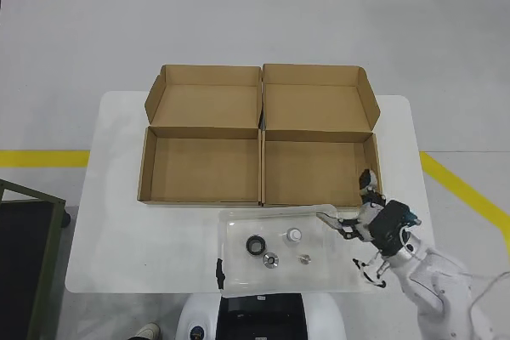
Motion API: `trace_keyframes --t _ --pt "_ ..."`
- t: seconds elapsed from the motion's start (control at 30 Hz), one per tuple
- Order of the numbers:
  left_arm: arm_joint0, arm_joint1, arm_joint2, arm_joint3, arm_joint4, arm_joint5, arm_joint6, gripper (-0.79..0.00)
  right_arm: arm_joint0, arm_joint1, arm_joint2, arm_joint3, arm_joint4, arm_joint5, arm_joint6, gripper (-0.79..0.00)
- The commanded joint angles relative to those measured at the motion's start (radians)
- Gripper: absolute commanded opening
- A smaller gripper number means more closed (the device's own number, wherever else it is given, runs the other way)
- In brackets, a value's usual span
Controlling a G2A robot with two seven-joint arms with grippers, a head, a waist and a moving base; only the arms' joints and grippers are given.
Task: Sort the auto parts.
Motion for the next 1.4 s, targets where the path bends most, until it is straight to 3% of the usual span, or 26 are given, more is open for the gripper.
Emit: trace_keyframes --t 0.0,0.3,0.83,1.03,1.13,1.37 --pt "0.000 0.000 0.000 0.000 0.000 0.000 0.000 0.000 0.011 0.004 -0.014 -0.004 -0.022 -0.049 0.018 0.000" --pt "0.000 0.000 0.000 0.000 0.000 0.000 0.000 0.000 0.047 0.020 -0.070 0.017 -0.073 -0.221 0.061 0.000" --pt "0.000 0.000 0.000 0.000 0.000 0.000 0.000 0.000 0.071 0.042 -0.124 0.086 -0.144 -0.281 0.123 0.000" --pt "0.000 0.000 0.000 0.000 0.000 0.000 0.000 0.000 0.082 0.047 -0.144 0.103 -0.158 -0.267 0.147 -0.095" --pt "0.000 0.000 0.000 0.000 0.000 0.000 0.000 0.000 0.088 0.049 -0.153 0.111 -0.163 -0.254 0.161 -0.215" --pt "0.000 0.000 0.000 0.000 0.000 0.000 0.000 0.000 0.102 0.056 -0.181 0.126 -0.173 -0.258 0.192 -0.237"
